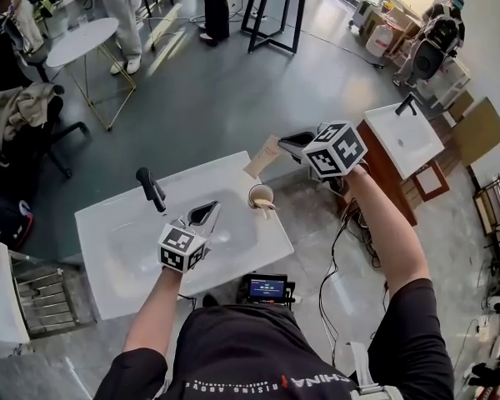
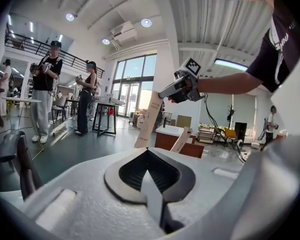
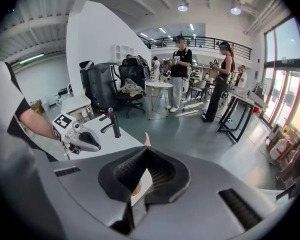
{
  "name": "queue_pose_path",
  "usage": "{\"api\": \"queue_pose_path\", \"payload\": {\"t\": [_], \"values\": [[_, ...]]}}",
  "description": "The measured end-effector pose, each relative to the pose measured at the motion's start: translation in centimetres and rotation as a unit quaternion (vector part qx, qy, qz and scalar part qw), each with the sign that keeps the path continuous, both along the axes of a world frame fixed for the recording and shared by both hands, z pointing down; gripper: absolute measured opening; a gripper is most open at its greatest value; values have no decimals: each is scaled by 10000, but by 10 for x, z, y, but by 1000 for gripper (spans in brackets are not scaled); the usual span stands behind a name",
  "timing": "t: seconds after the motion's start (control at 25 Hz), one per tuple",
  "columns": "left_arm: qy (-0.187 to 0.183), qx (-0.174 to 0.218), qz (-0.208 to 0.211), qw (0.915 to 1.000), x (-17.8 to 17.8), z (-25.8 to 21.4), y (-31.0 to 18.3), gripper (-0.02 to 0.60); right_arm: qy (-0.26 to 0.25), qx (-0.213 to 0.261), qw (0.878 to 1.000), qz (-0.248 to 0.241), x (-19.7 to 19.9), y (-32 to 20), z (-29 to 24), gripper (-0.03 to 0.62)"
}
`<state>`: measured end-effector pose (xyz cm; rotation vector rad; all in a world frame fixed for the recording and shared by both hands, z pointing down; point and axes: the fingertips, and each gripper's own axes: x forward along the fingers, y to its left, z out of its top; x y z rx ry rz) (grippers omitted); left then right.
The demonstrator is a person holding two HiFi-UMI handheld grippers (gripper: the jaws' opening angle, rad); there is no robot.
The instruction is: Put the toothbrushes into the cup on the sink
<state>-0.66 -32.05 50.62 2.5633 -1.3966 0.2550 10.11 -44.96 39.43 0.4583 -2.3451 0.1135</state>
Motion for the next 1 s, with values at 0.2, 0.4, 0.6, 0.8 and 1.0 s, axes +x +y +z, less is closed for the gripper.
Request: {"api": "queue_pose_path", "payload": {"t": [0.2, 0.4, 0.6, 0.8, 1.0], "values": [[13, 69, 179, 9998, 8, -5, 1, 3, 231, 65, 9995, -211, 11, 23, -18, 11], [12, 100, 312, 9995, 17, -6, 1, 3, 410, -34, 9987, -317, 21, 41, -10, 11], [-4, 54, 371, 9993, 20, -2, 0, 3, 524, -198, 9979, -338, 25, 46, 14, 11], [-18, -14, 352, 9994, 19, 3, 0, 3, 595, -466, 9963, -416, 24, 52, 42, 11], [-29, -96, 320, 9994, 19, 8, 0, 3, 585, -689, 9945, -529, 19, 58, 64, 11]]}}
